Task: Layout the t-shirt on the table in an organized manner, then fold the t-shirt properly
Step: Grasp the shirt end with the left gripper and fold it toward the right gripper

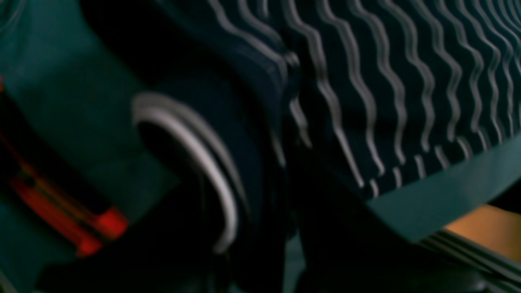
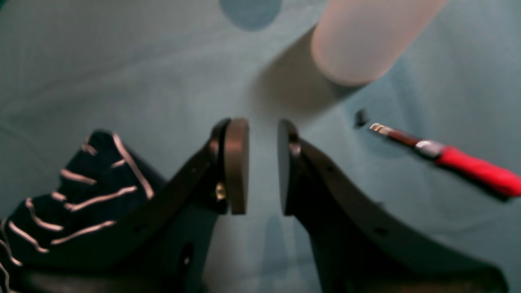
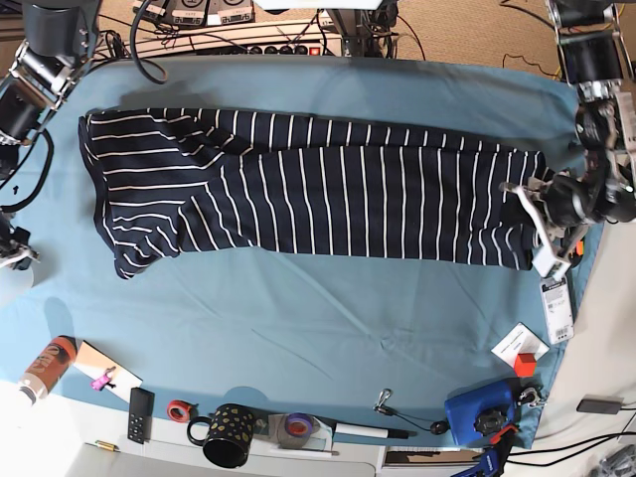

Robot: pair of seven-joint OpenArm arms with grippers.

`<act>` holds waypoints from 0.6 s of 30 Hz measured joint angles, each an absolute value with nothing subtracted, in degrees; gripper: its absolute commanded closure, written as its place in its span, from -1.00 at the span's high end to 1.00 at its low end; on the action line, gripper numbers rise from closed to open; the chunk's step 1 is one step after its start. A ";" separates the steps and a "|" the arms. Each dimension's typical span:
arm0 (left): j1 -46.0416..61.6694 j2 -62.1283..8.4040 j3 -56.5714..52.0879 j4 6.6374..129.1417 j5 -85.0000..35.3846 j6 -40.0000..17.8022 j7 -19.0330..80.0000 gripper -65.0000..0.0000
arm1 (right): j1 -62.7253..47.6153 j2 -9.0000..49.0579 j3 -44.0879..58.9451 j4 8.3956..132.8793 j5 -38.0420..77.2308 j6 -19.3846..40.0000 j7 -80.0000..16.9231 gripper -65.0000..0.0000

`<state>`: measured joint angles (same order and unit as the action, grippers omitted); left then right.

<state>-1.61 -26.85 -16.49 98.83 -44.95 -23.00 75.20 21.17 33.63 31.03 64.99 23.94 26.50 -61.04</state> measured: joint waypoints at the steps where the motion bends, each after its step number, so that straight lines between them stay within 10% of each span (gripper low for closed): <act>1: -0.40 -26.87 -15.40 101.65 -43.13 -22.59 74.30 -1.00 | 21.15 32.97 31.03 64.99 23.99 26.50 -61.04 -0.59; 18: -2.98 -7.07 8.62 111.66 -16.56 -13.87 65.98 -1.00 | 21.12 28.18 30.96 64.99 22.15 27.20 -60.18 -0.59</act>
